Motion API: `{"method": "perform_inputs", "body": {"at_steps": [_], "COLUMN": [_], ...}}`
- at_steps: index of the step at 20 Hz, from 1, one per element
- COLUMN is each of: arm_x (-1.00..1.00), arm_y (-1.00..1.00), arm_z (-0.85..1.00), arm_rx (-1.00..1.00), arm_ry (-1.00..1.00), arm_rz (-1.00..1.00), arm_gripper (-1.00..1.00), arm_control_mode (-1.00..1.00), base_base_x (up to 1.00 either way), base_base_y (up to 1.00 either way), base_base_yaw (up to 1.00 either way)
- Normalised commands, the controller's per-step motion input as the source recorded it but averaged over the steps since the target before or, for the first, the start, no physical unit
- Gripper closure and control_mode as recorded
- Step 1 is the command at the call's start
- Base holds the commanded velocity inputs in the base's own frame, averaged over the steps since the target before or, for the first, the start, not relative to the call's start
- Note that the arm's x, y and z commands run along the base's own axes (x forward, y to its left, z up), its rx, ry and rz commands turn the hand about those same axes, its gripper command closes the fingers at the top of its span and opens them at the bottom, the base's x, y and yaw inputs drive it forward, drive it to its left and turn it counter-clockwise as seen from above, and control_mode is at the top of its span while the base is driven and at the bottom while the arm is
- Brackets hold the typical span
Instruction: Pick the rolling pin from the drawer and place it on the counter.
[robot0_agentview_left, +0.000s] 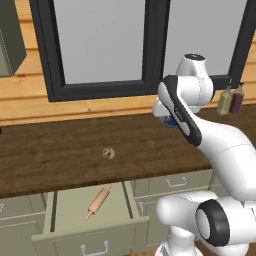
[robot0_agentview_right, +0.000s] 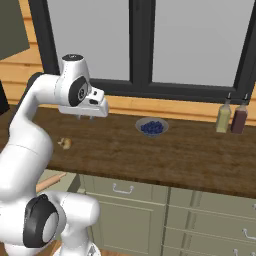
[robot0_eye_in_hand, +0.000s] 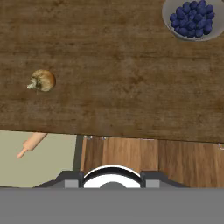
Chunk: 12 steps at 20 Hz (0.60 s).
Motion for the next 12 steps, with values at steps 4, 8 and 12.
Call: {"method": "perform_inputs", "body": {"at_steps": [4,8,12], "arm_x": [-0.39,-0.96,-0.88], "arm_y": [0.03,0.56,0.76], "arm_z": [0.0,-0.13,-0.18], "arm_rx": [0.0,0.0,0.0], "arm_ry": [-0.04,-0.06,-0.02], "arm_rz": [0.0,0.08,0.17], "arm_gripper": [-1.0,-1.0,-1.0], "arm_control_mode": [-1.0,-1.0,-1.0], "base_base_x": [0.0,0.0,0.0], "base_base_y": [0.0,0.0,0.0], "base_base_yaw": [0.0,0.0,0.0]}}
